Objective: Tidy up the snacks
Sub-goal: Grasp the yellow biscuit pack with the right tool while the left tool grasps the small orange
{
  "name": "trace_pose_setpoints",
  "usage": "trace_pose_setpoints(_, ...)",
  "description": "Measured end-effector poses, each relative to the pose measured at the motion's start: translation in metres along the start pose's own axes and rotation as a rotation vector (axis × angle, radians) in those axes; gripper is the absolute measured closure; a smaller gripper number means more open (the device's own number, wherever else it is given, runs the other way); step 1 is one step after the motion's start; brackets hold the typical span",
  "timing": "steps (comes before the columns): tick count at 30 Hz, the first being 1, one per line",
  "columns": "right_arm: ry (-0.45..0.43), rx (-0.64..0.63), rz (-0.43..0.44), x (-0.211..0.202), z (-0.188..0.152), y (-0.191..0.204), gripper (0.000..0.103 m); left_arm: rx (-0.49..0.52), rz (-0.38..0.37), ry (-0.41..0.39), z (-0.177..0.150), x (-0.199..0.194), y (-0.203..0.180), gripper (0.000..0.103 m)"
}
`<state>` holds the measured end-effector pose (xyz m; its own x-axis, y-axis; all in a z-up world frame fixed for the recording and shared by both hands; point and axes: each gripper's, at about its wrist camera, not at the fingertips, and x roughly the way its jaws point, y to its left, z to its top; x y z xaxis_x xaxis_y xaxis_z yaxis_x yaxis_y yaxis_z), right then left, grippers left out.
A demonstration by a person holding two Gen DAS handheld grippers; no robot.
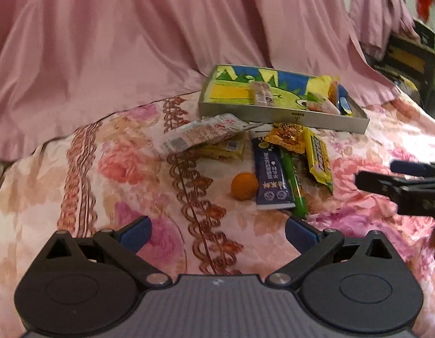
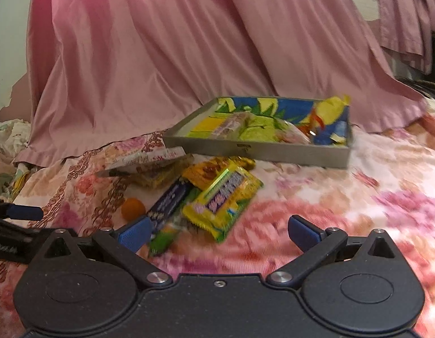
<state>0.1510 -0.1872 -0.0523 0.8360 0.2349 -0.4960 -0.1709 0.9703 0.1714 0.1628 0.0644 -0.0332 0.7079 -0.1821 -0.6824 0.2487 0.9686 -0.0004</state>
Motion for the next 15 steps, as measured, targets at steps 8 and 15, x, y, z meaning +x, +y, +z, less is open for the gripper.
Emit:
trace_pose_setpoints(8,0.013,0.012,0.033,0.051,0.014,-0.006,0.001,-0.039,-0.098,0.007,0.033,0.030,0.013,0.000)
trace_pose_setpoints(15,0.061,0.098,0.084,0.079,0.020,-0.025,0.006,0.035,-0.142,0.026,0.045,0.057,0.002,0.000)
